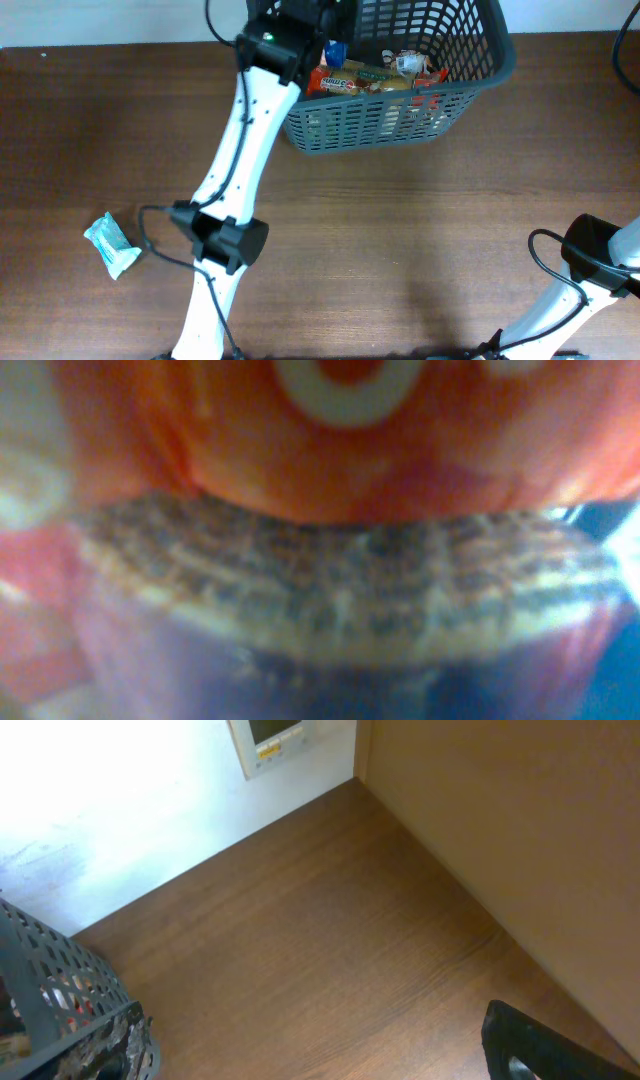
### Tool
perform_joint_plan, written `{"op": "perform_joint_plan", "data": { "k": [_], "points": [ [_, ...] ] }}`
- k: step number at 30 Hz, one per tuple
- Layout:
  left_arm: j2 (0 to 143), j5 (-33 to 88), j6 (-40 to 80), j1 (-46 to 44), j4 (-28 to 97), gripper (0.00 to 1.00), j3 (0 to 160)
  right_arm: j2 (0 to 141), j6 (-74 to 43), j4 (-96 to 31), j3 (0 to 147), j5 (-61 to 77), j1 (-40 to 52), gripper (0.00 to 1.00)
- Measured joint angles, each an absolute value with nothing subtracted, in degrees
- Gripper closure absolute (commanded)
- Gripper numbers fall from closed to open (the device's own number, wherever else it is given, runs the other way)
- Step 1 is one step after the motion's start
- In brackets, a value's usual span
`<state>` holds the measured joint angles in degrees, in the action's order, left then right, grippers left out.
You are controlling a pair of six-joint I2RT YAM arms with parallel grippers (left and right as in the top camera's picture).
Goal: Pack container
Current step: 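Carry the tissue box over the basket and release it inside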
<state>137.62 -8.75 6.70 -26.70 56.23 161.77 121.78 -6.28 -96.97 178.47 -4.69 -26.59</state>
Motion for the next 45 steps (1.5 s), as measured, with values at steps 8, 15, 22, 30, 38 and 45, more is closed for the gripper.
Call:
{"op": "perform_joint_plan", "data": {
  "k": [8,15,22,30,38,45],
  "points": [
    [142.87,-8.73,6.70,-26.72,56.05,0.85,161.62,121.78,-6.28,-96.95,178.49,-4.69,-26.59,0.01],
    [143.41,-8.73,6.85,-26.72,56.12,0.57,161.58,121.78,-6.24,-96.95,178.47,-4.69,-26.59,0.01],
    [143.41,-8.73,6.76,-26.72,56.10,0.14,161.58,121.78,-6.24,-96.95,178.47,-4.69,-26.59,0.01],
    [143.41,-8.99,6.87,-26.65,56.42,0.01,161.58,121.78,-6.28,-96.97,178.47,-4.69,-26.59,0.01],
    [143.41,-9.85,6.90,-25.06,59.59,0.00,162.08,121.78,-6.26,-96.95,178.47,-4.71,-26.59,0.01],
    [141.03,-9.78,6.90,-20.18,60.58,0.00,166.01,121.78,-6.28,-96.97,178.49,-4.69,-26.59,0.01]
  ]
}}
